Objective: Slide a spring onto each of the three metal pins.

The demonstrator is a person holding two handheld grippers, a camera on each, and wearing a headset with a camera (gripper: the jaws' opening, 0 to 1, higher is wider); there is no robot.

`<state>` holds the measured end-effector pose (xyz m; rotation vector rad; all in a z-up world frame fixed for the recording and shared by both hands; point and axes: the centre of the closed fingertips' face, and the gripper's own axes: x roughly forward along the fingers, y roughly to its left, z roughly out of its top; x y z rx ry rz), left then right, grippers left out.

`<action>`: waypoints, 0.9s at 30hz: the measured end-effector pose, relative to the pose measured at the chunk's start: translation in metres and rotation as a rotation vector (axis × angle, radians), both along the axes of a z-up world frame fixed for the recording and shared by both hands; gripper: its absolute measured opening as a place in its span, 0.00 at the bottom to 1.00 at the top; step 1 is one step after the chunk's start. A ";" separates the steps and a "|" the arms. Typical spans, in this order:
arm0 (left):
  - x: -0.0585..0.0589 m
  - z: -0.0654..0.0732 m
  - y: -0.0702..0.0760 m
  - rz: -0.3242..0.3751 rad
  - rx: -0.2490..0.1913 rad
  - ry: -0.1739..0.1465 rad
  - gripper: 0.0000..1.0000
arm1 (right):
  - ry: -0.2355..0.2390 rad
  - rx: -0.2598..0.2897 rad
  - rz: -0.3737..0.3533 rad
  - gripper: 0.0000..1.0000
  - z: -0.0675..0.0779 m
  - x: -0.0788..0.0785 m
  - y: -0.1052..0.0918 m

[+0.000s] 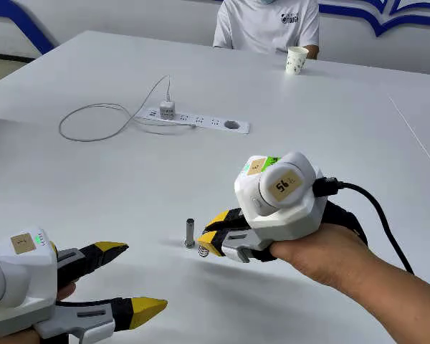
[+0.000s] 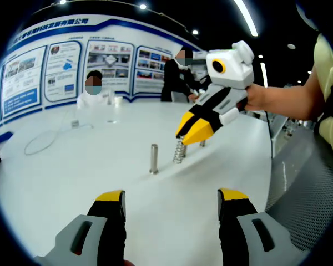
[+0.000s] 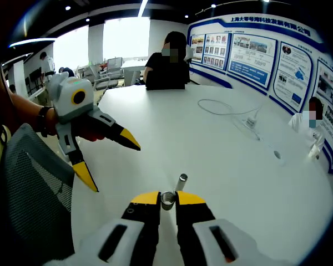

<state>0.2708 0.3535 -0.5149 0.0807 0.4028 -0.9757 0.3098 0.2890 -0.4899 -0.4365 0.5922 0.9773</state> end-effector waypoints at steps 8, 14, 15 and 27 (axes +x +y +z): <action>0.000 0.001 0.000 0.003 -0.006 -0.005 0.69 | 0.004 -0.016 0.011 0.12 0.004 -0.001 0.001; 0.001 0.002 0.002 0.010 -0.012 -0.008 0.69 | 0.005 -0.031 0.022 0.12 0.007 -0.001 0.002; 0.000 0.002 0.002 0.011 -0.013 -0.009 0.69 | 0.006 -0.034 0.024 0.12 0.008 -0.001 0.003; 0.001 0.001 0.004 0.019 -0.022 -0.010 0.69 | -0.005 -0.047 0.035 0.12 0.020 0.005 0.005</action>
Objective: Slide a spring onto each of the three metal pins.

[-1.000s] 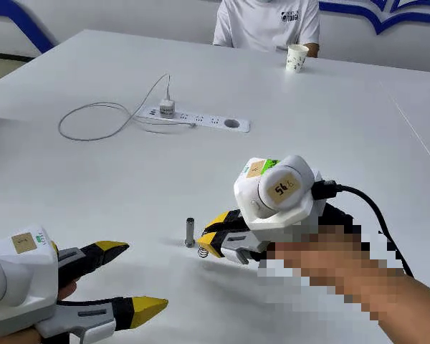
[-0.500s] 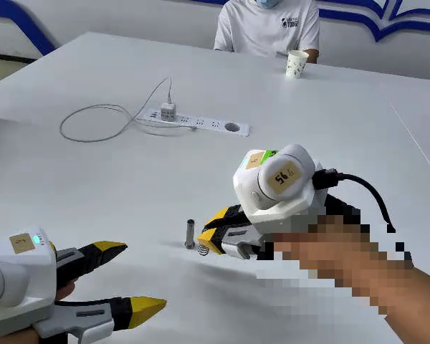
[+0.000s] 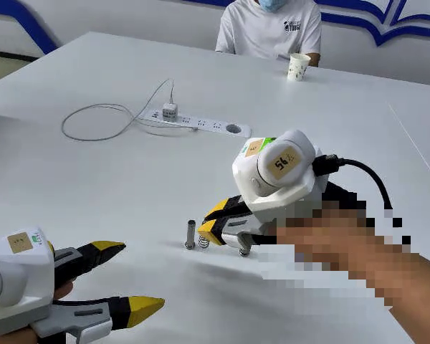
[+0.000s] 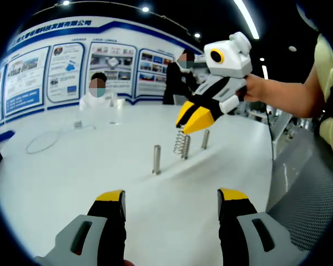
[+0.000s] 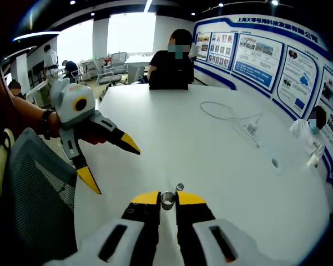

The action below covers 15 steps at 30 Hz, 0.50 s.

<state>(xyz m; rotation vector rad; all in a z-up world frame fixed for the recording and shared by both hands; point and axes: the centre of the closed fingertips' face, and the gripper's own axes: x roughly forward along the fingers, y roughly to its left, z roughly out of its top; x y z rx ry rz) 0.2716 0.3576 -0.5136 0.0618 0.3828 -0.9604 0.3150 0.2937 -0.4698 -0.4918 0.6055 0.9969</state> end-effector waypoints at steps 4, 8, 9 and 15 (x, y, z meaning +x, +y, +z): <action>0.000 0.000 0.000 0.000 0.000 -0.001 0.69 | -0.005 -0.001 0.002 0.12 0.005 0.003 0.001; 0.001 0.001 0.001 0.002 -0.002 -0.003 0.69 | -0.013 -0.006 0.007 0.12 0.009 0.006 0.002; 0.001 0.001 0.001 0.002 -0.002 -0.003 0.69 | -0.014 -0.007 0.008 0.12 0.010 0.007 0.002; 0.000 0.000 0.002 0.006 -0.005 -0.002 0.69 | -0.023 -0.010 0.015 0.12 0.016 0.012 0.005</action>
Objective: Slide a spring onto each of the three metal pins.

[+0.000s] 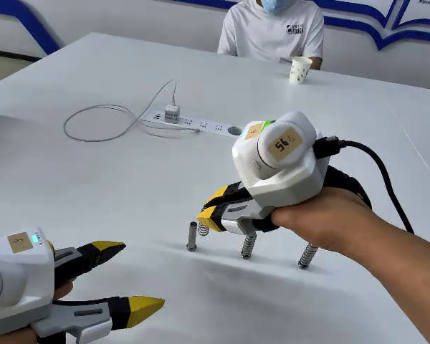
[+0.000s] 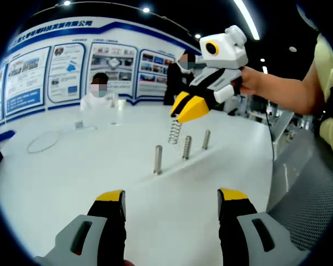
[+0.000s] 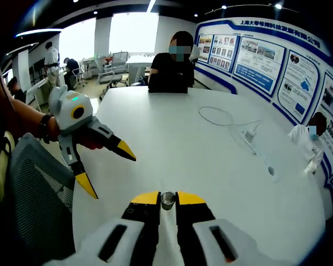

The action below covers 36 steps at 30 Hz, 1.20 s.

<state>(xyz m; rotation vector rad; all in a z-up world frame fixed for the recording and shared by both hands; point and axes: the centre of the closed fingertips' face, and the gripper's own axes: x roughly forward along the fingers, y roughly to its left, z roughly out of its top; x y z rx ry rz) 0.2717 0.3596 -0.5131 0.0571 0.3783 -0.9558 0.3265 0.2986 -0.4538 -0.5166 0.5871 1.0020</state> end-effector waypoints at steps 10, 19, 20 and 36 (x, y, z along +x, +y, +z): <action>0.001 0.001 0.004 0.007 0.002 0.000 0.69 | -0.006 -0.001 0.012 0.12 0.006 0.010 0.005; 0.000 0.001 0.006 0.014 0.006 0.003 0.69 | 0.004 -0.007 0.017 0.12 0.003 0.014 0.008; 0.000 0.001 0.006 0.014 0.006 0.003 0.69 | 0.006 -0.007 0.016 0.12 0.002 0.015 0.007; -0.001 -0.001 0.010 0.023 0.009 0.011 0.69 | 0.032 -0.010 0.015 0.12 -0.007 0.019 0.011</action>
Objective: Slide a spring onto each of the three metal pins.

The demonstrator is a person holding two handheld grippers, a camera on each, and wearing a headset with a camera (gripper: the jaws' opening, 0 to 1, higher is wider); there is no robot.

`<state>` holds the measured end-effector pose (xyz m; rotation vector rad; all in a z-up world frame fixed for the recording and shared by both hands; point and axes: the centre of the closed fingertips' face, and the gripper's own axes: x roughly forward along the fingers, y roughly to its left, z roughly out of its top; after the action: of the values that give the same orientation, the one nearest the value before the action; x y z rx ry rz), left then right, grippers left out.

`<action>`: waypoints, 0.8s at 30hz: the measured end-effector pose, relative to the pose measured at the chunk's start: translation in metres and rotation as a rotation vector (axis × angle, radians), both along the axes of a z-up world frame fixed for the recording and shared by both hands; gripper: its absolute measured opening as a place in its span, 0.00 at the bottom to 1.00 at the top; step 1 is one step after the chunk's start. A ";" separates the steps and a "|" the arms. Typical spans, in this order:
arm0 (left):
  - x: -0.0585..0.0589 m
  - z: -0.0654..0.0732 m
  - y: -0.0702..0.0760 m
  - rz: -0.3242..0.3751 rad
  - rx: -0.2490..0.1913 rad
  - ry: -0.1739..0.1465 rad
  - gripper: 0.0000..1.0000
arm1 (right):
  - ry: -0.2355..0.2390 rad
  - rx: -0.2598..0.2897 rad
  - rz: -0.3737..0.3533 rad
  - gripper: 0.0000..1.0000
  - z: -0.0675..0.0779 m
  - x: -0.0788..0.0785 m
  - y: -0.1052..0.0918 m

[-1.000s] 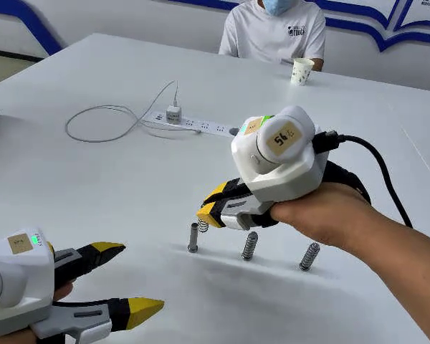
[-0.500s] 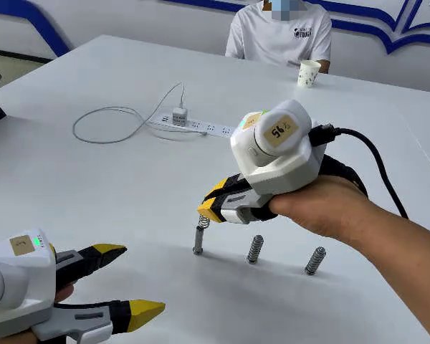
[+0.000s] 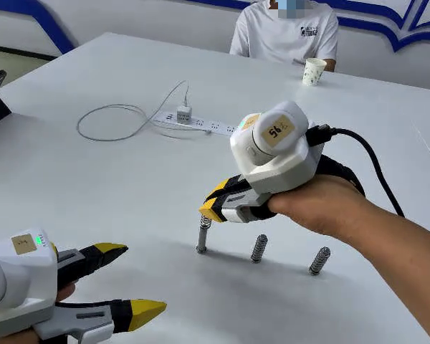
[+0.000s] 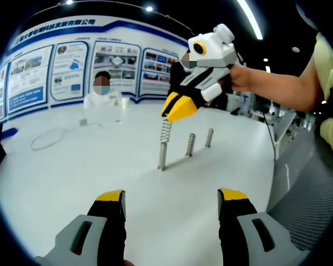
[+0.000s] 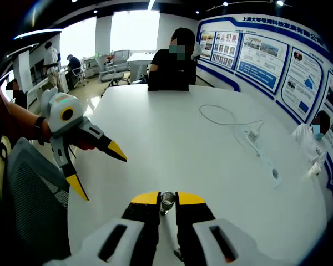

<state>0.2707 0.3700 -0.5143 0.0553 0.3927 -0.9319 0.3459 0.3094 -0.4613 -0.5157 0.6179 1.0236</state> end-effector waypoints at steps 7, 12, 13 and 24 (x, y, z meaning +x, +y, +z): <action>0.001 -0.001 0.000 0.000 0.000 0.003 0.69 | 0.007 -0.001 0.001 0.12 -0.003 0.001 0.003; 0.001 -0.002 0.001 0.000 -0.001 0.006 0.69 | 0.012 -0.001 -0.002 0.12 -0.005 0.002 0.003; 0.002 -0.002 0.001 0.000 -0.001 0.006 0.69 | 0.013 -0.002 -0.002 0.12 -0.005 0.002 0.003; 0.003 -0.004 0.004 0.003 -0.003 0.011 0.69 | 0.021 0.007 -0.008 0.12 -0.008 0.005 0.005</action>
<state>0.2737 0.3738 -0.5184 0.0472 0.4014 -0.9302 0.3512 0.3147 -0.4692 -0.4965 0.6348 1.0245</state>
